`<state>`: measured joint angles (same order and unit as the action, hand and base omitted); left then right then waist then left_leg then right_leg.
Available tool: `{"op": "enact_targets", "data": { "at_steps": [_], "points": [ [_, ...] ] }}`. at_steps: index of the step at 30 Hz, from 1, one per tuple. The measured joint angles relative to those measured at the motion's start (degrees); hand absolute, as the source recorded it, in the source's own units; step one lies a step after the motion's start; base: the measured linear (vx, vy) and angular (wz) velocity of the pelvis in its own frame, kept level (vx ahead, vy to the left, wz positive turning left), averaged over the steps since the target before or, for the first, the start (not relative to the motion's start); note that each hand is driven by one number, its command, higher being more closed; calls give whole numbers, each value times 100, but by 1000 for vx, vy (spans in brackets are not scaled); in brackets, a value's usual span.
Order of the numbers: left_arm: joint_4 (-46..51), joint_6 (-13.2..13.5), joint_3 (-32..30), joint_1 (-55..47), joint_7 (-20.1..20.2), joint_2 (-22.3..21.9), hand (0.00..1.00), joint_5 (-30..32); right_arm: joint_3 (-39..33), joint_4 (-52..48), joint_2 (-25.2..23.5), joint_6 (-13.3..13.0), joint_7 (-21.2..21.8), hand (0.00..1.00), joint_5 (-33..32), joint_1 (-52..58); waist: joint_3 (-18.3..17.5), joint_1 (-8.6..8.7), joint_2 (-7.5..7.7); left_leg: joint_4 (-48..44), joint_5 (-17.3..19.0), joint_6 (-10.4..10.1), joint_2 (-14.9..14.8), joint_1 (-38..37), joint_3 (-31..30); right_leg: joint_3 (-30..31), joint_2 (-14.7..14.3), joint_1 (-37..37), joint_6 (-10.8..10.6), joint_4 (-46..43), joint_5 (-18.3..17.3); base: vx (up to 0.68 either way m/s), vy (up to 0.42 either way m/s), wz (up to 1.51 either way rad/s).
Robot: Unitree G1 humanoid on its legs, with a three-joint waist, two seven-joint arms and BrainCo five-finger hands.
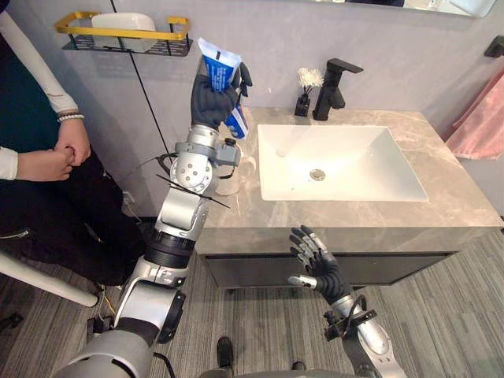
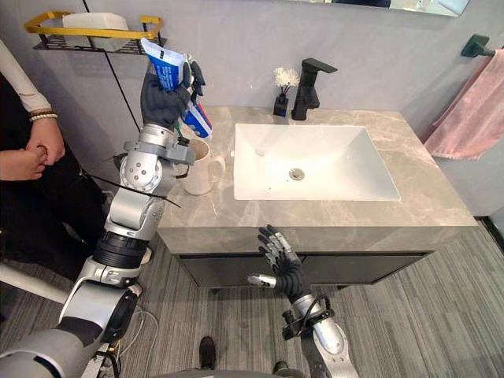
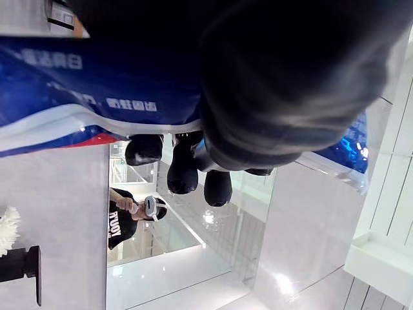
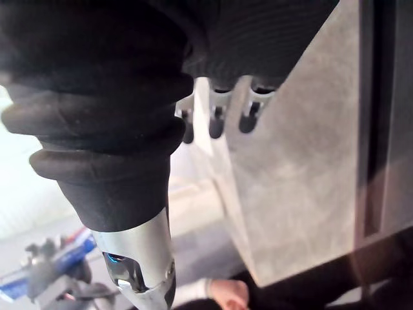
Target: Organize washtable
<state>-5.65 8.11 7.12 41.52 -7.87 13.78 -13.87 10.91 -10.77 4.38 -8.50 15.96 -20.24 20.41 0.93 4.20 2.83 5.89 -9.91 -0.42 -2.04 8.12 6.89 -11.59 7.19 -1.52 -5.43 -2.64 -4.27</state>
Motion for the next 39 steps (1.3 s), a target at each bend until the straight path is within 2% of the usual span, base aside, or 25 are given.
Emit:
{"op": "enact_targets", "data": {
  "at_steps": [10,39],
  "points": [
    [1,-4,-292,-501,10,-19,100,0,-640,-202,-93,-23,-128,0,-194,-9,28,-12,-2,0,14,-18,1,19,55,62,-17,-53,1,-8,4,9,0,-3],
    [194,-12,-488,-945,42,-244,100,238,-918,-442,-162,-20,-106,0,-194,-41,342,-8,10,-1,21,-25,-3,5,106,105,-13,-69,9,-12,11,0,0,-1]
  ]
}}
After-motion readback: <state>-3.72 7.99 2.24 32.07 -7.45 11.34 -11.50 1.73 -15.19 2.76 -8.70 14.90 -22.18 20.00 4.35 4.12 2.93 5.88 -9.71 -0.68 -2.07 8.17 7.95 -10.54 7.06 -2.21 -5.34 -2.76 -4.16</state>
